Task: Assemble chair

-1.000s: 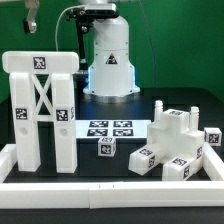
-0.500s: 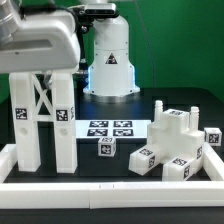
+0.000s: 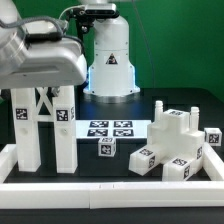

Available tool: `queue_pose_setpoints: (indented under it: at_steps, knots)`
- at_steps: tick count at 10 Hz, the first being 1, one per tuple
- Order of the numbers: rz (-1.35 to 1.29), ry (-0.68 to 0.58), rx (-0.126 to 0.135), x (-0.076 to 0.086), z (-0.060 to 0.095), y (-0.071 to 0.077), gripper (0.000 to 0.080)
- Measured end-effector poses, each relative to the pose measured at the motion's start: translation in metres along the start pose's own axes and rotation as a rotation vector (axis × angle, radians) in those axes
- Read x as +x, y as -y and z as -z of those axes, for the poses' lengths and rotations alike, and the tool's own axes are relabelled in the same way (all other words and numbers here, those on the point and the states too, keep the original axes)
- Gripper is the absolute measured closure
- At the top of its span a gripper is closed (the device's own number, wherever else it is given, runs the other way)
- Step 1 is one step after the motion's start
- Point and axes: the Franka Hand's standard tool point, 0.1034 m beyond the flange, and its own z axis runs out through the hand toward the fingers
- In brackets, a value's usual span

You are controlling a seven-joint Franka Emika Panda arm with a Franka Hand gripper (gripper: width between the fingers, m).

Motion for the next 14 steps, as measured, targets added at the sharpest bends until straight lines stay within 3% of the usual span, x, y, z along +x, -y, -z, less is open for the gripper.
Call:
queue_pose_setpoints:
  at_steps: [4, 9, 12, 14]
  knots:
    - [0.007, 0.011, -0.012, 0.006, -0.006, -0.007, 0.0151]
    - [-0.012, 0.060, -0.003, 0.020, -0.024, -0.018, 0.0151]
    - [-0.018, 0.068, 0.000, 0.021, -0.025, -0.017, 0.0151]
    - [-0.036, 0.097, 0.008, 0.026, -0.035, -0.026, 0.0151]
